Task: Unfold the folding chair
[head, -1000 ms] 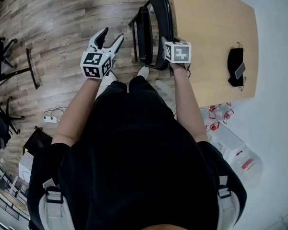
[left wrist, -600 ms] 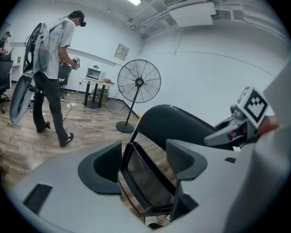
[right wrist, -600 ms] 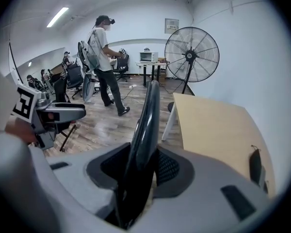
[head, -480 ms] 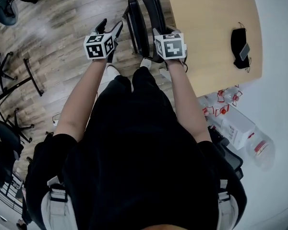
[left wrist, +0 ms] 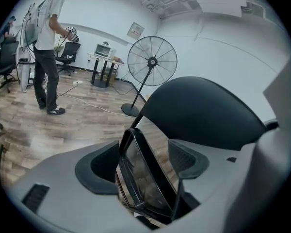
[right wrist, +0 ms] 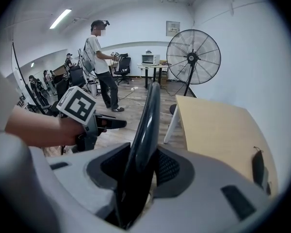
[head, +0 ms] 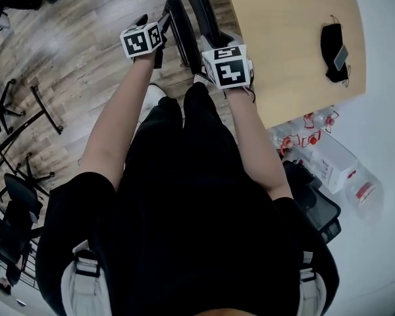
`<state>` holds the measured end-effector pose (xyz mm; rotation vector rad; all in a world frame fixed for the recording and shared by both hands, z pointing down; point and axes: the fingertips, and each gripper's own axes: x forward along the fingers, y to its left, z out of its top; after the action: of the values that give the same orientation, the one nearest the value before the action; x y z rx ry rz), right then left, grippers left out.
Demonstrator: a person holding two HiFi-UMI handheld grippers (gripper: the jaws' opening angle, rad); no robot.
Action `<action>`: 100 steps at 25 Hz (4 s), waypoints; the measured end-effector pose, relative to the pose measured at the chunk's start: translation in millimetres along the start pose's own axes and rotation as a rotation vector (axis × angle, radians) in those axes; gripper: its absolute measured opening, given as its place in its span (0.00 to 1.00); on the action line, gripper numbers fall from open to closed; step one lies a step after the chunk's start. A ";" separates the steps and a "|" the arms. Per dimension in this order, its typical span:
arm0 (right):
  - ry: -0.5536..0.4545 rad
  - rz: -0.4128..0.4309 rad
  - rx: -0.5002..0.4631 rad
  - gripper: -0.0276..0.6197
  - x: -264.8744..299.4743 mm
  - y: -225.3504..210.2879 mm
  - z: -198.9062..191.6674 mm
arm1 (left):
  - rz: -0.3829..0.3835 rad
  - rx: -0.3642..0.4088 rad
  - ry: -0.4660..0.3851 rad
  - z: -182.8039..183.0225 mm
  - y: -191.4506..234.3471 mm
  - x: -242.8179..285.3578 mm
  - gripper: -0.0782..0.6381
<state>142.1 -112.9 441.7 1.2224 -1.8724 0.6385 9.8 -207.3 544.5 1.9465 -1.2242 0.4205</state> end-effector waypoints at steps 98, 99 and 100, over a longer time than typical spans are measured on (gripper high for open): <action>0.012 0.040 0.025 0.26 48.7 21.5 -23.5 | -0.099 -0.248 0.165 -158.0 206.4 56.5 0.43; 0.018 0.035 0.028 0.26 49.9 18.4 -25.3 | -0.101 -0.252 0.164 -159.7 209.3 56.4 0.43; 0.025 0.029 0.030 0.26 51.2 14.6 -27.5 | -0.102 -0.255 0.164 -161.7 212.0 56.5 0.43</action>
<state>127.0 -112.5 499.6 1.2034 -1.8684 0.6969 -127.2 -167.6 776.8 1.7125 -1.0167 0.3454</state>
